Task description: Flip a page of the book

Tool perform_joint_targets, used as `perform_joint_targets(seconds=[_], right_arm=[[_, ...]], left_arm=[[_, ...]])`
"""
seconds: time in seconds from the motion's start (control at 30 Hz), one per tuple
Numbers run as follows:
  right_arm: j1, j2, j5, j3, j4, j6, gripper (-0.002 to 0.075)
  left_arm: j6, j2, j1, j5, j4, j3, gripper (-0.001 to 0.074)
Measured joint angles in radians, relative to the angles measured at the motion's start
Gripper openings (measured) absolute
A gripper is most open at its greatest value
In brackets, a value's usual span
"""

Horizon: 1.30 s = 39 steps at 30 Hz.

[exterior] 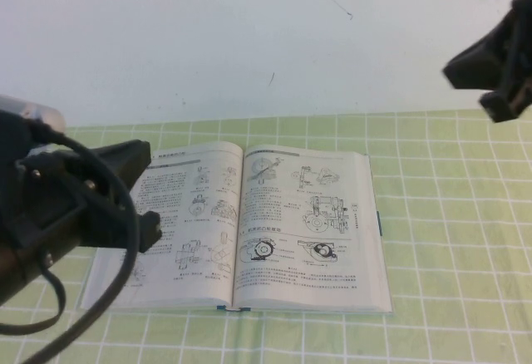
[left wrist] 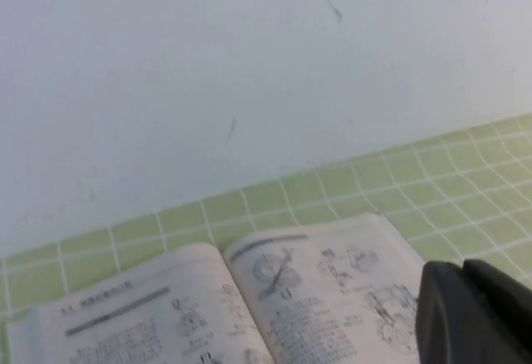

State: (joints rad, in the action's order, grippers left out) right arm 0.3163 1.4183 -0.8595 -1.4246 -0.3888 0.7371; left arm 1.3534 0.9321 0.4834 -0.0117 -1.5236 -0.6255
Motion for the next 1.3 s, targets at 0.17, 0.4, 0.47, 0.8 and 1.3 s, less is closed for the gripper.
perform_joint_targets(seconds=[0.17, 0.4, 0.47, 0.8, 1.3], right_arm=[[0.0, -0.143, -0.131, 0.0, 0.306, -0.196, 0.0005], [0.0, -0.299, -0.31, 0.0, 0.559, -0.355, 0.0005], [0.0, -0.354, -0.325, 0.0, 0.577, -0.378, 0.0005], [0.0, -0.654, -0.351, 0.127, 0.605, -0.444, 0.0004], [0.0, -1.052, 0.083, 0.856, 0.605, -0.581, 0.0003]], left_arm=[[0.073, -0.059, 0.0, -0.046, -0.029, 0.0, -0.0004], [0.071, -0.059, 0.0, 0.165, -0.055, 0.001, -0.0004], [0.028, -0.059, 0.0, 0.301, 0.013, 0.001, -0.0004], [-0.659, -0.059, 0.0, 0.664, 0.799, 0.001, -0.0004], [-1.612, -0.341, 0.0, 0.578, 1.858, 0.047, -0.0004]])
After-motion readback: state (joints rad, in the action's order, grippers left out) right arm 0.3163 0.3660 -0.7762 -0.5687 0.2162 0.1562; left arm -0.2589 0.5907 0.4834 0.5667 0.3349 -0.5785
